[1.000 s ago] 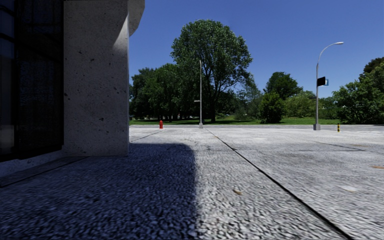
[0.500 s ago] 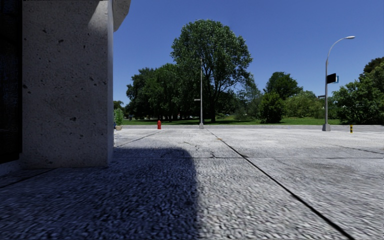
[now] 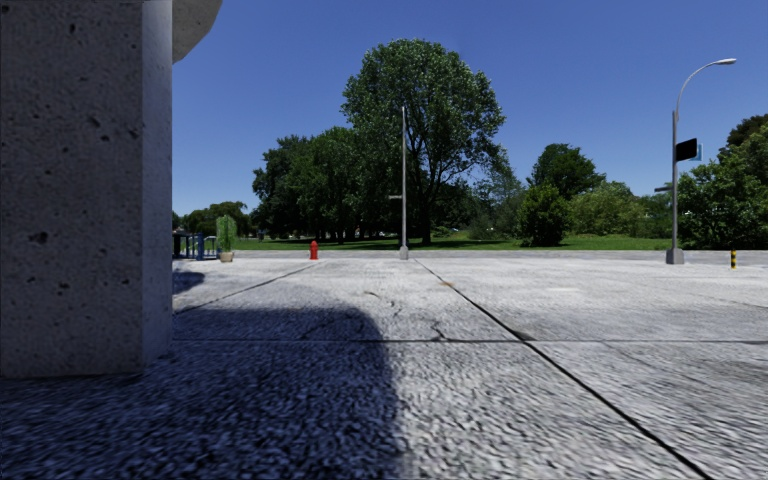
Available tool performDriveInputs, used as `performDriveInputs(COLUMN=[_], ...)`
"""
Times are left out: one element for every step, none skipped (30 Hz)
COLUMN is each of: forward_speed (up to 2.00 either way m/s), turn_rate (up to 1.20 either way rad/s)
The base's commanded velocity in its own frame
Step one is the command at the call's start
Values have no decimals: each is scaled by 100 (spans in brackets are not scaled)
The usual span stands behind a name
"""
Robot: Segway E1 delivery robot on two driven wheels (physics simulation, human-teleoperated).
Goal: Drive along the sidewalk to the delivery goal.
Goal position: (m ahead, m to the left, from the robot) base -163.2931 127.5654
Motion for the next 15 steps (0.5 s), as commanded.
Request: performDriveInputs(forward_speed=[200,200,200,200,200,200,200,200,200,200,200,200,200,200,200], turn_rate=[0,0,0,0,0,0,0,0,0,0,0,0,0,0,0])
